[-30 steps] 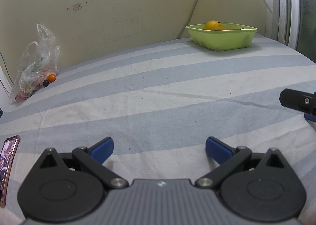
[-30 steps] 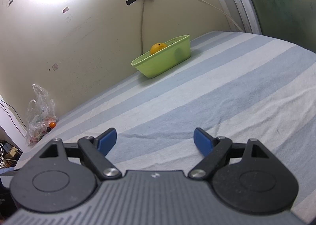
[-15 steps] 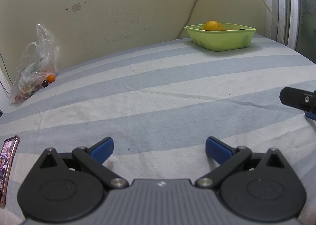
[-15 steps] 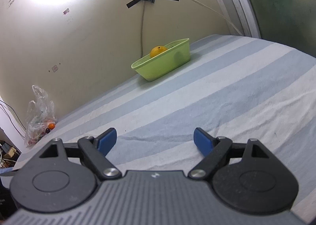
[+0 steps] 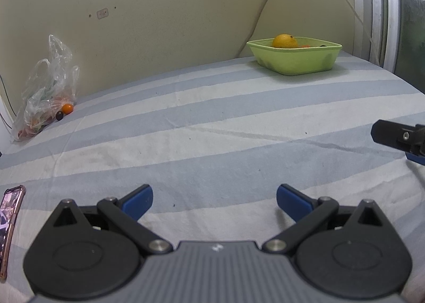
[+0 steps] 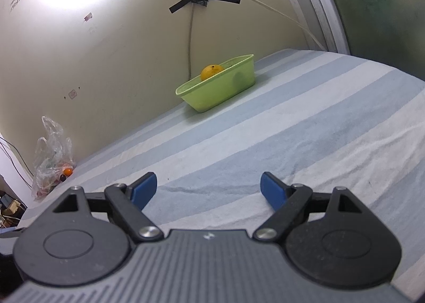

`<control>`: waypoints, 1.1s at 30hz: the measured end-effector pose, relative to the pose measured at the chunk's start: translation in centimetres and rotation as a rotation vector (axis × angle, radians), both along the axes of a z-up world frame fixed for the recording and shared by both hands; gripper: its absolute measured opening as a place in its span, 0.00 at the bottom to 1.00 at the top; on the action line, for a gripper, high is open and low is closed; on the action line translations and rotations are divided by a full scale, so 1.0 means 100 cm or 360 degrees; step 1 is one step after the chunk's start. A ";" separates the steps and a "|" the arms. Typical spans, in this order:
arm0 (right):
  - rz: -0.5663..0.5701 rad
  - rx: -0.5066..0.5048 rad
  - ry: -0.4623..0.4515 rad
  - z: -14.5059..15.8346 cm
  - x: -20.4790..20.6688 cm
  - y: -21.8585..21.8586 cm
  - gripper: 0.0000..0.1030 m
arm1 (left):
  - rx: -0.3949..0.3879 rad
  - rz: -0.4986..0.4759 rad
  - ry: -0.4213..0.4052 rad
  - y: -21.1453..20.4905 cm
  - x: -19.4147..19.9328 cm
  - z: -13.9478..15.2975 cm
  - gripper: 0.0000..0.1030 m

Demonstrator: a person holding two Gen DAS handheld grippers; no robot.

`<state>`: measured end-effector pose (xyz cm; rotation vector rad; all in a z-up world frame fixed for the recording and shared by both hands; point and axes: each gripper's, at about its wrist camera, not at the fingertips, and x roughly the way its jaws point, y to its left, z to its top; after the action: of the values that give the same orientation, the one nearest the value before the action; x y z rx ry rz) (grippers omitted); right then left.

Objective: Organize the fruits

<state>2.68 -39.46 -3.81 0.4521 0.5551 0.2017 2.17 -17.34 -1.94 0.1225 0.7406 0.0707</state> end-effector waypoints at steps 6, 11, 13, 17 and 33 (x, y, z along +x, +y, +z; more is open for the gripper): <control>0.0008 -0.0018 -0.0005 0.001 0.001 0.003 0.84 | -0.0016 0.0004 -0.0010 0.004 0.000 0.001 1.00; 0.0016 -0.0031 -0.0005 0.001 0.001 0.005 0.84 | -0.0028 0.0008 -0.0013 0.006 0.000 0.002 1.00; 0.0016 -0.0035 -0.0005 0.001 0.001 0.005 0.84 | -0.0031 0.0009 -0.0012 0.007 -0.001 0.002 1.00; 0.0017 -0.0038 -0.0006 0.001 0.002 0.005 0.84 | -0.0044 0.0010 -0.0005 0.008 0.000 0.002 1.00; 0.0017 -0.0045 -0.0010 0.001 0.002 0.007 0.85 | -0.0065 -0.0023 -0.0004 0.011 -0.002 0.001 1.00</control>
<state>2.85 -38.72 -3.75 0.4207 0.5538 0.2053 1.98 -16.24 -1.82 0.0886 0.7385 0.0418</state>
